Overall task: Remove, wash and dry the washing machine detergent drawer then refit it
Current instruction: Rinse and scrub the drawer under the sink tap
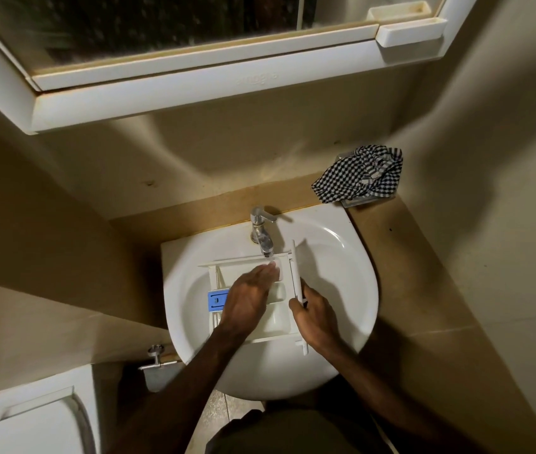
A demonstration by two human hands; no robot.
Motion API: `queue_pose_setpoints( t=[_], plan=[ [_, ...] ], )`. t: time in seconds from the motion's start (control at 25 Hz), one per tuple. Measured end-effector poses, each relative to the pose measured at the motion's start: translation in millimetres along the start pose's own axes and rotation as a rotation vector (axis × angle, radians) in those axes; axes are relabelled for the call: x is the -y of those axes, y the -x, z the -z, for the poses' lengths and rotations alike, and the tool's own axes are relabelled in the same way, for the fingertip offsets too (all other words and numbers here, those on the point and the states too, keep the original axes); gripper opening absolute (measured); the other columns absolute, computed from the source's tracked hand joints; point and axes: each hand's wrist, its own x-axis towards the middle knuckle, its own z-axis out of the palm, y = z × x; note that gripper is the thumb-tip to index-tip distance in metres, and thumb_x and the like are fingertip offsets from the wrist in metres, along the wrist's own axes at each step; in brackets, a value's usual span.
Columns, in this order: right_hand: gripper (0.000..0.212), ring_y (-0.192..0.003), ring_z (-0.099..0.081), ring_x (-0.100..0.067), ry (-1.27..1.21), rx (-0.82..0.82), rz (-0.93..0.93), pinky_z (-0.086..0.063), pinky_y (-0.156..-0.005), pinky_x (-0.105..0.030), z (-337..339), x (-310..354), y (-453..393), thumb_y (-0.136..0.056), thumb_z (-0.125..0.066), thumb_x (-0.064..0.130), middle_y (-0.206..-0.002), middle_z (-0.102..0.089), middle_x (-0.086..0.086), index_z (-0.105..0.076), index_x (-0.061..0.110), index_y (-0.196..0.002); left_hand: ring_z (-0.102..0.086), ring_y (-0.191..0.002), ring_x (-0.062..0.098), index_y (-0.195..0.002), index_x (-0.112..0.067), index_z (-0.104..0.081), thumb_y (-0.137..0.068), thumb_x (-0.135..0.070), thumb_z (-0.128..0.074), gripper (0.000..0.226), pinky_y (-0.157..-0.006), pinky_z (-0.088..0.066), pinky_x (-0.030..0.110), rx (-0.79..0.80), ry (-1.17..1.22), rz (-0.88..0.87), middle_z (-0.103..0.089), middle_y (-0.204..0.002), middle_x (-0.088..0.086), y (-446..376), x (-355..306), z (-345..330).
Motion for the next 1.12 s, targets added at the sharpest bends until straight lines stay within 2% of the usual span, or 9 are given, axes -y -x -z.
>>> queue_pose_setpoints(
  t=[0.16, 0.28, 0.4, 0.52, 0.76, 0.84, 0.92, 1.0, 1.12],
  plan=[
    [0.050, -0.097, -0.067, -0.030, 0.032, 0.024, -0.067, -0.054, -0.088, -0.041, 10.7, 5.5, -11.7, -0.080, -0.044, 0.046, -0.104, -0.074, 0.000, -0.065, 0.029, -0.123, -0.070, -0.109, 0.031, -0.133, -0.024, -0.067, -0.095, -0.008, -0.060, 0.042, -0.090, -0.055, 0.038, 0.168, 0.004, 0.060, -0.073, -0.125, 0.007, -19.6, 5.3, 4.3],
    [0.042, -0.092, -0.065, -0.028, 0.033, 0.042, -0.105, -0.053, -0.087, -0.041, 14.9, 8.1, -20.1, -0.083, -0.046, 0.045, -0.097, -0.072, 0.002, -0.066, 0.023, -0.113, -0.069, -0.094, 0.030, -0.110, -0.022, -0.076, -0.099, -0.031, -0.060, 0.022, -0.073, -0.044, 0.033, 0.244, -0.063, 0.119, -0.077, -0.104, 0.006, -35.1, 4.6, 13.8],
    [0.032, -0.092, -0.065, -0.028, 0.039, 0.031, -0.126, -0.051, -0.082, -0.038, 14.3, 10.1, -26.3, -0.089, -0.051, 0.041, -0.097, -0.073, 0.001, -0.067, 0.021, -0.108, -0.067, -0.093, 0.025, -0.092, -0.015, -0.074, -0.095, -0.054, -0.061, 0.041, -0.068, -0.038, 0.031, 0.208, -0.115, 0.210, -0.072, -0.100, 0.004, -37.5, 15.7, 18.5],
    [0.033, -0.094, -0.065, -0.031, 0.064, 0.025, -0.118, -0.045, -0.076, -0.035, 11.3, 12.3, -24.4, -0.084, -0.049, 0.045, -0.097, -0.073, 0.000, -0.066, 0.023, -0.102, -0.061, -0.115, 0.023, -0.117, -0.023, -0.074, -0.095, -0.047, -0.064, 0.035, -0.085, -0.049, 0.034, 0.144, -0.043, 0.201, -0.068, -0.124, -0.001, -25.9, 17.3, 13.9],
    [0.033, -0.099, -0.065, -0.034, 0.063, 0.023, -0.107, -0.047, -0.079, -0.036, 11.7, 13.8, -22.7, -0.089, -0.050, 0.040, -0.103, -0.073, -0.004, -0.066, 0.023, -0.112, -0.067, -0.112, 0.029, -0.134, -0.034, -0.066, -0.091, -0.006, -0.053, 0.053, -0.090, -0.050, 0.033, 0.236, 0.096, 0.168, -0.073, -0.126, 0.002, -37.3, 2.3, 10.5],
    [0.045, -0.098, -0.067, -0.030, 0.070, 0.037, -0.099, -0.052, -0.084, -0.038, 15.3, 11.2, -19.9, -0.081, -0.045, 0.047, -0.103, -0.074, 0.001, -0.065, 0.027, -0.116, -0.066, -0.117, 0.021, -0.131, -0.035, -0.067, -0.091, -0.017, -0.060, 0.046, -0.093, -0.050, 0.030, 0.305, 0.155, 0.210, -0.071, -0.129, -0.007, -41.1, 12.3, 16.8],
    [0.051, -0.097, -0.068, -0.027, 0.073, 0.033, -0.104, -0.055, -0.089, -0.041, 18.3, 8.4, -17.7, -0.077, -0.044, 0.049, -0.104, -0.073, 0.004, -0.064, 0.030, -0.120, -0.067, -0.109, 0.016, -0.114, -0.036, -0.070, -0.088, -0.049, -0.066, 0.030, -0.084, -0.047, 0.028, 0.364, 0.037, 0.259, -0.073, -0.117, -0.013, -43.9, 24.8, 25.5],
    [0.053, -0.097, -0.068, -0.027, 0.073, 0.014, -0.103, -0.055, -0.091, -0.043, 18.1, 8.7, -16.2, -0.077, -0.044, 0.051, -0.104, -0.074, 0.005, -0.063, 0.030, -0.121, -0.067, -0.100, 0.017, -0.099, -0.031, -0.068, -0.086, -0.064, -0.062, 0.036, -0.075, -0.043, 0.028, 0.384, -0.063, 0.267, -0.073, -0.105, -0.010, -38.8, 33.2, 29.2],
    [0.053, -0.101, -0.067, -0.030, 0.072, 0.000, -0.087, -0.054, -0.090, -0.043, 13.3, 14.6, -12.2, -0.076, -0.045, 0.051, -0.104, -0.074, 0.002, -0.064, 0.027, -0.119, -0.067, -0.108, 0.023, -0.116, -0.026, -0.072, -0.095, -0.030, -0.059, 0.026, -0.083, -0.048, 0.031, 0.313, -0.040, 0.195, -0.072, -0.119, -0.003, -30.3, 19.8, 20.7]
  ],
)
